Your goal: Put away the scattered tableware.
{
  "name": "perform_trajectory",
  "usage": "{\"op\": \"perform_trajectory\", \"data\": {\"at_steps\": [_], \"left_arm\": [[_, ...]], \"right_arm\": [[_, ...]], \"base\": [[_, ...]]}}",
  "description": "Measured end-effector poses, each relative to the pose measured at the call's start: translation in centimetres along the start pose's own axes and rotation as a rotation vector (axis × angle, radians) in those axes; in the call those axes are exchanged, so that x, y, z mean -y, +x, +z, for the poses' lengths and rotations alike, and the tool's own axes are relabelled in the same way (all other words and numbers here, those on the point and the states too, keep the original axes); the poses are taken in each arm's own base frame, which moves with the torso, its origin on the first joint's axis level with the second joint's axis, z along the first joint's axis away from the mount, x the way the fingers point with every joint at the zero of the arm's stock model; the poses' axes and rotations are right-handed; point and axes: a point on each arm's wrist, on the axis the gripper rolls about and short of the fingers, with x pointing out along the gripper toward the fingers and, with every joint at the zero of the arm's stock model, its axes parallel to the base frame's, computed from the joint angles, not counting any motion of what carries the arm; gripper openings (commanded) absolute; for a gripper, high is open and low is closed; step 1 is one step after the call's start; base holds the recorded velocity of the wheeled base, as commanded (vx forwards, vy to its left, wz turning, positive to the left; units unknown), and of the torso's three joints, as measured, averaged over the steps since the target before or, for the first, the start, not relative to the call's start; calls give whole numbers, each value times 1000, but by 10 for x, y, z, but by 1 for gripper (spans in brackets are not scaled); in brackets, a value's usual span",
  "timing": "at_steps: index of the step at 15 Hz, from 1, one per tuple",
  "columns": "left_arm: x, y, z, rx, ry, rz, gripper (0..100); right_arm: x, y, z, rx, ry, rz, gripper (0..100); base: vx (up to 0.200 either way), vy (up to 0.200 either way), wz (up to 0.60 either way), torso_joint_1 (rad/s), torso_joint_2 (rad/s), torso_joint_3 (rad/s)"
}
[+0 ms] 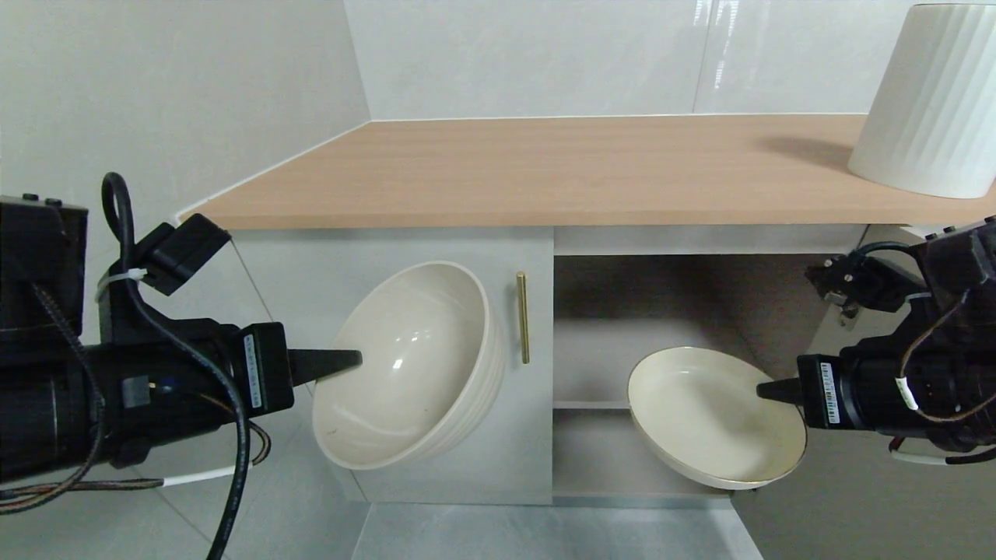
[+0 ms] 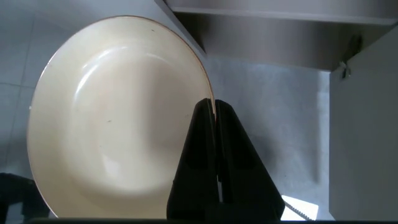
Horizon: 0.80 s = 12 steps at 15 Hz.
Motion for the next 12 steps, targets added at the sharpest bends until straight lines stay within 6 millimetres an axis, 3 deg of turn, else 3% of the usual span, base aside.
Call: {"op": "perform_trajectory", "data": {"at_steps": [3,6,9,12], "left_arm": [[0,0,0,0,0,0,0],[0,1,0,-1,0,1,0],[-1,2,0,-6,-2,4,0],[-1,4,0,-10,-2,7,0]], "right_arm": [[1,7,-2,-24,-11,-10,0],[0,27,1,-24,-20,-12,0],[2,64,2,-40,-13,-37,0],[8,113,1,-29,-1,-63,0]], "base": [[0,0,0,0,0,0],[0,0,0,0,0,0],[0,0,0,0,0,0],[0,0,0,0,0,0]]}}
